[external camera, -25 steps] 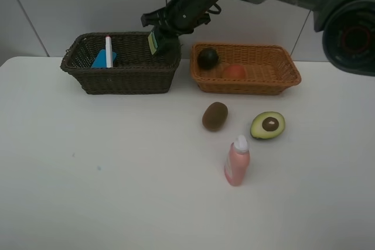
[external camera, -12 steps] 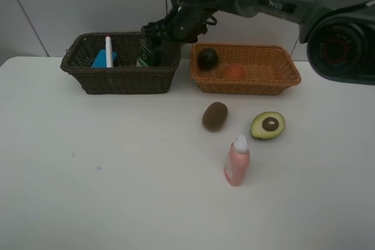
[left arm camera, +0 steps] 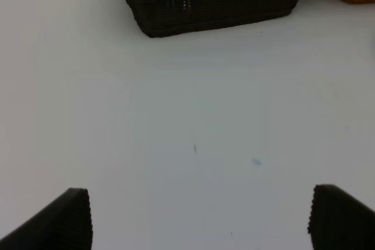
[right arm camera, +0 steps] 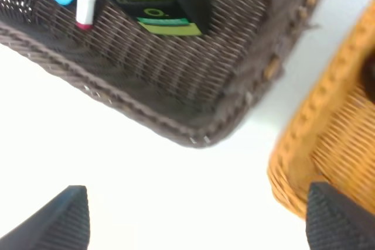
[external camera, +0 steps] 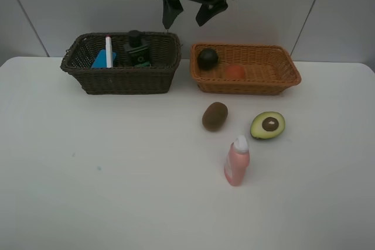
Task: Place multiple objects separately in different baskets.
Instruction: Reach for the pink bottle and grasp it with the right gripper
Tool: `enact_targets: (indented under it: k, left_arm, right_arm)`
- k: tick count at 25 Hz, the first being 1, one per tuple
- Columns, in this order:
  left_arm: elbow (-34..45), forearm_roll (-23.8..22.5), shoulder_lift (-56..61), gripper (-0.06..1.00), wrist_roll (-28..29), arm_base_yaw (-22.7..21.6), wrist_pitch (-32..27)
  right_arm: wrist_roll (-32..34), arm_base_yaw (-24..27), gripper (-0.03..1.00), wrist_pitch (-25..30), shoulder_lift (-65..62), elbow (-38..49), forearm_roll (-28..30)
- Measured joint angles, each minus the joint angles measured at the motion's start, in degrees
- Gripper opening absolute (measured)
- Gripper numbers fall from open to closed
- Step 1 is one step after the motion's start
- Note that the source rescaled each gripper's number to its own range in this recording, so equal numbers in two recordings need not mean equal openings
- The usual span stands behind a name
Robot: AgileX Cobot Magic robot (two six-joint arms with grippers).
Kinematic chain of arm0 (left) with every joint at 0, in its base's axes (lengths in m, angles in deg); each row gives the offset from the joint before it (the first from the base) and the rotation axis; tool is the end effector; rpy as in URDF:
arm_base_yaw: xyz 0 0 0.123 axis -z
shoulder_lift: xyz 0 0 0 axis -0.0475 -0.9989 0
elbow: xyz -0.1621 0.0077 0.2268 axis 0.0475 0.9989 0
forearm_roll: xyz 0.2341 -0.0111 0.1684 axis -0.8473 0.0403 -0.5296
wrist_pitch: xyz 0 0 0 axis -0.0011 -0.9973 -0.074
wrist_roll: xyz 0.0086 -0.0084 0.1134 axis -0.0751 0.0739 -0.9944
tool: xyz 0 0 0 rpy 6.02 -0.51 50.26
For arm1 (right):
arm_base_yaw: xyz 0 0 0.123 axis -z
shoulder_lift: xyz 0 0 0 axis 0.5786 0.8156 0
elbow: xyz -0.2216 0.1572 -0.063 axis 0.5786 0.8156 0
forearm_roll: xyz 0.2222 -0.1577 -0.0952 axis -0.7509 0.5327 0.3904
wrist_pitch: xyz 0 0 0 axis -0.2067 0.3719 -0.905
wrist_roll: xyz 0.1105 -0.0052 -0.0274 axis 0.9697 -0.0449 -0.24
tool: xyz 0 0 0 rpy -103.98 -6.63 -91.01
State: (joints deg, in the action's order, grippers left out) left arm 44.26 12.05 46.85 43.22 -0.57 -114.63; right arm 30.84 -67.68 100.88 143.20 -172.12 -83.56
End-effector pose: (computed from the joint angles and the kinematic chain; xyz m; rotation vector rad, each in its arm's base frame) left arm 0.0512 -0.0141 0.2883 0.1683 2.0206 -0.0936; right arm 0.4324 0.2827 0.2836 -0.6738 2.6088 0.2923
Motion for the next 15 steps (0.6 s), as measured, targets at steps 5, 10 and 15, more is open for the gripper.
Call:
enact_targets:
  k: [5, 10, 15]
  left_arm:
    - [0.0, 0.0, 0.0, 0.91, 0.0, 0.0, 0.0]
    - [0.0, 0.0, 0.0, 0.91, 0.0, 0.0, 0.0]
    - [0.0, 0.0, 0.0, 0.91, 0.0, 0.0, 0.0]
  right_arm:
    - [1.29, -0.65, 0.88, 0.7, -9.56, 14.42, 0.58]
    - [5.35, -5.74, 0.88, 1.09, -22.85, 35.57, 2.61]
    - [11.91, -8.65, 0.88, 1.09, -31.16, 51.51, 4.74]
